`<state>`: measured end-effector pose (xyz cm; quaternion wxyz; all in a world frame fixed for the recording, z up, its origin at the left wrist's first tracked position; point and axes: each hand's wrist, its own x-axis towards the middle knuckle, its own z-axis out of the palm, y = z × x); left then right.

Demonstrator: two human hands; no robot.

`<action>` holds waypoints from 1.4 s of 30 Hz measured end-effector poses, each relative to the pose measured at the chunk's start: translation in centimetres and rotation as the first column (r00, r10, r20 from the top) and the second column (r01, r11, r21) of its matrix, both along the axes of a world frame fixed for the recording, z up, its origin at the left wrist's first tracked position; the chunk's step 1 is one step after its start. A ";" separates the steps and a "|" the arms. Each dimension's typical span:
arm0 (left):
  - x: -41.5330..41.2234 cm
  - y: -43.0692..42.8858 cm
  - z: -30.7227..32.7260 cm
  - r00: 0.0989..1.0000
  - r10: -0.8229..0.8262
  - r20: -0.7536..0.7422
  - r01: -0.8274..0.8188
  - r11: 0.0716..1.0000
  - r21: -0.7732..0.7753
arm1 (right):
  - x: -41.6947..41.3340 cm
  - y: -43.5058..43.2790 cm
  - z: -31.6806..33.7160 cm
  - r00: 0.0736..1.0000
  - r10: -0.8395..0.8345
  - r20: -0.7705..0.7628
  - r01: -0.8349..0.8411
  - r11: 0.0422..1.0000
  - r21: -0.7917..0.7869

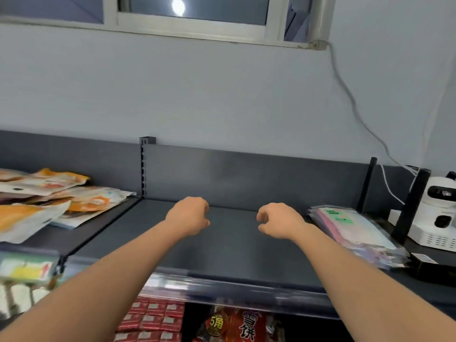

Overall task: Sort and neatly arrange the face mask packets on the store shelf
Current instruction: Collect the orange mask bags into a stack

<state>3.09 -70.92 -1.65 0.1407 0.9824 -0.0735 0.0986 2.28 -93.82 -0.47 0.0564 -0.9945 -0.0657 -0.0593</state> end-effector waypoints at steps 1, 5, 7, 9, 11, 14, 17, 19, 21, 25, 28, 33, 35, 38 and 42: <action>-0.3 1.5 0.0 0.999 0.033 0.003 -0.033 0.999 0.025 | 0.3 1.3 -0.1 1.000 0.031 -0.002 -0.031 1.000 0.004; -1.9 7.4 0.2 0.990 0.139 0.023 -0.141 0.985 0.101 | 0.9 6.9 -0.3 0.989 0.147 0.003 -0.147 0.989 0.022; -2.8 10.2 0.3 0.982 0.183 0.042 -0.187 0.975 0.123 | 1.0 9.9 -0.5 0.979 0.203 0.005 -0.203 0.979 0.027; -3.8 12.9 0.3 0.973 0.224 0.052 -0.230 0.963 0.140 | 1.0 12.9 -0.6 0.968 0.252 0.010 -0.253 0.967 0.032; -4.9 15.7 0.4 0.962 0.267 0.048 -0.272 0.951 0.150 | 1.0 16.0 -0.6 0.956 0.294 0.011 -0.294 0.955 0.038; -6.5 20.0 0.3 0.944 0.328 0.047 -0.331 0.937 0.114 | 0.8 20.6 -0.6 0.936 0.350 0.015 -0.351 0.936 0.042; -8.0 24.2 0.5 0.928 0.372 0.037 -0.373 0.923 0.093 | 0.6 25.2 -0.3 0.923 0.385 0.013 -0.386 0.922 0.041; -8.7 27.1 0.7 0.918 0.394 0.050 -0.397 0.914 0.079 | 0.5 28.2 0.0 0.915 0.402 0.018 -0.403 0.915 0.039; -9.2 29.9 0.8 0.914 0.403 0.050 -0.405 0.912 0.066 | 0.4 31.2 0.2 0.905 0.425 0.023 -0.426 0.904 0.036; -9.9 34.9 0.5 0.904 0.427 0.035 -0.428 0.902 0.057 | 0.2 37.0 0.1 0.891 0.454 0.005 -0.453 0.889 0.068; -9.9 38.1 -0.3 0.901 0.431 0.033 -0.433 0.898 0.077 | 0.2 40.9 -0.8 0.884 0.467 -0.015 -0.463 0.881 0.099; -9.0 41.6 -1.9 0.921 0.384 -0.065 -0.373 0.918 0.136 | -0.3 45.4 -1.8 0.921 0.369 -0.128 -0.348 0.923 0.164; -8.6 42.4 -2.6 0.929 0.348 -0.130 -0.332 0.934 0.129 | -0.3 46.4 -1.8 0.925 0.328 -0.191 -0.273 0.924 0.269; -8.0 43.0 -3.2 0.945 0.291 -0.150 -0.277 0.954 0.112 | 0.3 47.7 -1.7 0.926 0.308 -0.220 -0.106 0.769 0.630; -7.2 43.5 -3.6 0.941 0.323 -0.106 -0.312 0.944 0.104 | 0.8 49.5 -0.6 0.921 0.337 -0.196 -0.018 0.539 0.842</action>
